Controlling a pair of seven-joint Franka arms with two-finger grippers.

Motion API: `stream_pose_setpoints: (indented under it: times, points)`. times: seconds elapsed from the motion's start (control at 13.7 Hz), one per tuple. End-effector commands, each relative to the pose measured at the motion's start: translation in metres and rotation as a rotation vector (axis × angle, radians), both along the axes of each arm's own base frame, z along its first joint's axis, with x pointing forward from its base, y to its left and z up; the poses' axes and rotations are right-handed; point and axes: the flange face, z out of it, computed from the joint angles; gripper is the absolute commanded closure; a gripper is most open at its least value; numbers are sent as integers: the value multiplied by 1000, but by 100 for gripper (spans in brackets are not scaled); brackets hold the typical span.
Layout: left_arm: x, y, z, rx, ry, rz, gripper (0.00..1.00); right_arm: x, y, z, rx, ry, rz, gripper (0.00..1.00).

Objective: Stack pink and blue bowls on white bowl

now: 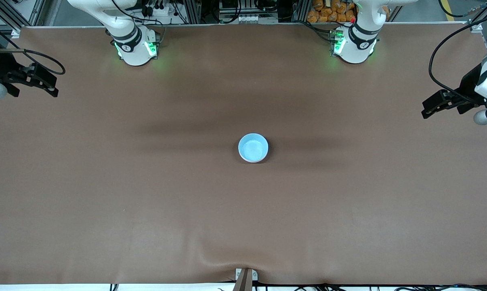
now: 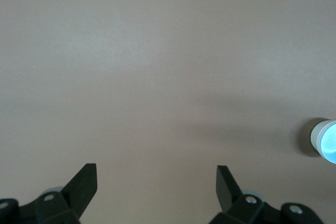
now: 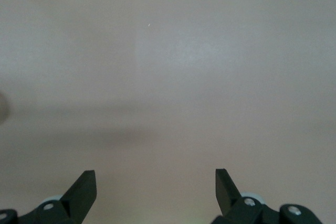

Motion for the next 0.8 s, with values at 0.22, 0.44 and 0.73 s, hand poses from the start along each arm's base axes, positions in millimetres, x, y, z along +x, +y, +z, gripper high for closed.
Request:
stream_pose_setpoints:
  times: [0.22, 0.44, 0.73]
  points:
    - [-7, -16, 0, 6, 35, -65, 0, 16, -14, 12, -2, -18, -10, 0]
    - [-10, -22, -1, 7, 53, -76, 0, 17, -9, 13, 4, -26, -3, 0]
    - [-11, -23, 2, 7, 48, -77, 0, 17, -13, 13, 49, -26, -12, 0]
